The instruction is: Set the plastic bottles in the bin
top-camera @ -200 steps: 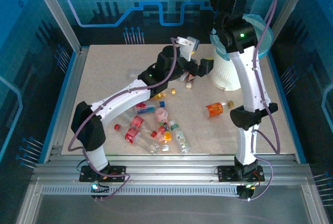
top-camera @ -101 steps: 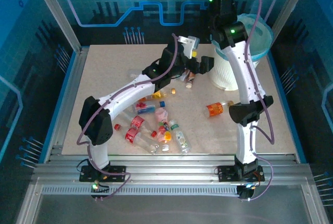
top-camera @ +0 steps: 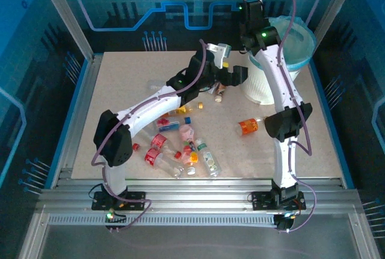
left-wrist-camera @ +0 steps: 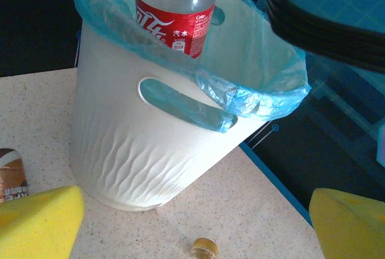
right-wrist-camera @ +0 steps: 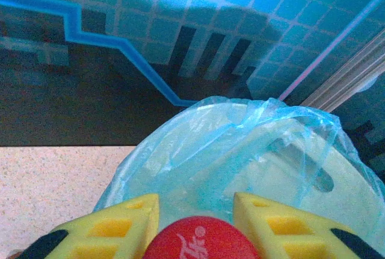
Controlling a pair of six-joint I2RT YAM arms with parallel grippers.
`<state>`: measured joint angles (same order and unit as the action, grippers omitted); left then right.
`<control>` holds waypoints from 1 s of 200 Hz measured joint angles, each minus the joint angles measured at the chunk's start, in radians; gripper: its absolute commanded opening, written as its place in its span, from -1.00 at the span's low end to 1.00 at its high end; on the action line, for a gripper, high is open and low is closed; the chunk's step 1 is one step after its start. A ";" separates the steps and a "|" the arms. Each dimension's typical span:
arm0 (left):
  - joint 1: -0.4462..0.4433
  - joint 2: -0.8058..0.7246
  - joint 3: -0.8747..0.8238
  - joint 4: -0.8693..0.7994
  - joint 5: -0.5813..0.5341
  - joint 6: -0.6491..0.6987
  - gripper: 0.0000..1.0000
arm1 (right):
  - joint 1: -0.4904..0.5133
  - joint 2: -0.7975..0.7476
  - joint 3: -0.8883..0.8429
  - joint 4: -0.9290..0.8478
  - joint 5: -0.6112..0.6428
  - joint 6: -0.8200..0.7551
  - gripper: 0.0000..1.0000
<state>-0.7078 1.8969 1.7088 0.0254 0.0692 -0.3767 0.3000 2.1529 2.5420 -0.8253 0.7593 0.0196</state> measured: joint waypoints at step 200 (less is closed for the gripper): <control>0.000 0.001 -0.010 -0.006 -0.010 -0.011 0.94 | -0.068 -0.022 -0.072 -0.072 -0.080 0.113 0.21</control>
<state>-0.7078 1.8977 1.6989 0.0189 0.0593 -0.3874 0.2317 2.1307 2.4699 -0.8974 0.6796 0.1329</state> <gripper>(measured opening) 0.970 0.599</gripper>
